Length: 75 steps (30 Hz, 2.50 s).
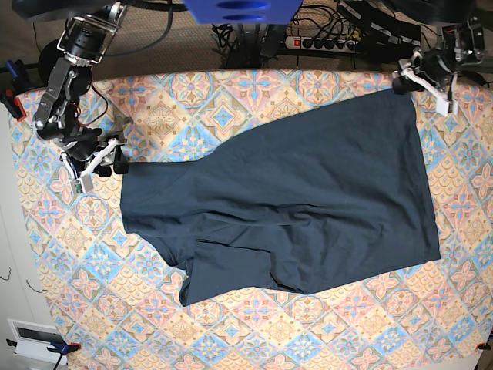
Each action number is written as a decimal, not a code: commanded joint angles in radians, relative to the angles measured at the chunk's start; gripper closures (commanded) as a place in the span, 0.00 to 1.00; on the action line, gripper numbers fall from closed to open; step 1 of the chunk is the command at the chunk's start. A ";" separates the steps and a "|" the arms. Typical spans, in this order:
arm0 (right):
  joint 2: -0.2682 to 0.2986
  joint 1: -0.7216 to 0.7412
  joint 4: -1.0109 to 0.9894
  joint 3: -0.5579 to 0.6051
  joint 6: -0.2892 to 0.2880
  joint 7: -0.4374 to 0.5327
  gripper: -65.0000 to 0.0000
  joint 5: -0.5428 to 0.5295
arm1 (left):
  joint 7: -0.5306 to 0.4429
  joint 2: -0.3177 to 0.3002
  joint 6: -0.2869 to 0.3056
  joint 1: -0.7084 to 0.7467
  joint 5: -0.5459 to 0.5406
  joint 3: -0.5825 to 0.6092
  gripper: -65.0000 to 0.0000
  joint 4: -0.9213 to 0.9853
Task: Layout the t-shirt on the table in an organized manner, then fold the t-shirt properly
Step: 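Hold both shirt corners and tug them apart to smooth the shirt, then hold the collar-side corners with both grippers and pull them taut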
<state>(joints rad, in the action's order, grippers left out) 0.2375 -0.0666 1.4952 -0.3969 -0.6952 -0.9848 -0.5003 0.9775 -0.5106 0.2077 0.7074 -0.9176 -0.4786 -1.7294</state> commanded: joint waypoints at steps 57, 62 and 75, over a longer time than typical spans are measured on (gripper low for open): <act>0.018 -0.097 0.029 0.125 -0.003 0.013 0.58 -0.085 | -0.013 -0.020 0.014 -0.156 -0.033 -0.141 1.00 0.159; 0.021 -0.163 0.029 0.125 -0.003 0.013 0.58 -0.185 | -0.013 -0.020 0.014 -0.159 -0.033 -0.102 1.00 0.159; 0.021 -0.270 0.029 0.158 -0.003 0.013 0.58 -0.235 | -0.013 -0.020 0.014 -0.167 -0.034 -0.101 1.00 0.159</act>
<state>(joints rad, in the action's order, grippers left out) 0.2535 -0.3279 1.5192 -0.2466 -0.6941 -0.9310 -0.7578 0.9768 -0.5095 0.2150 0.5407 -0.9428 -0.5709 -1.5574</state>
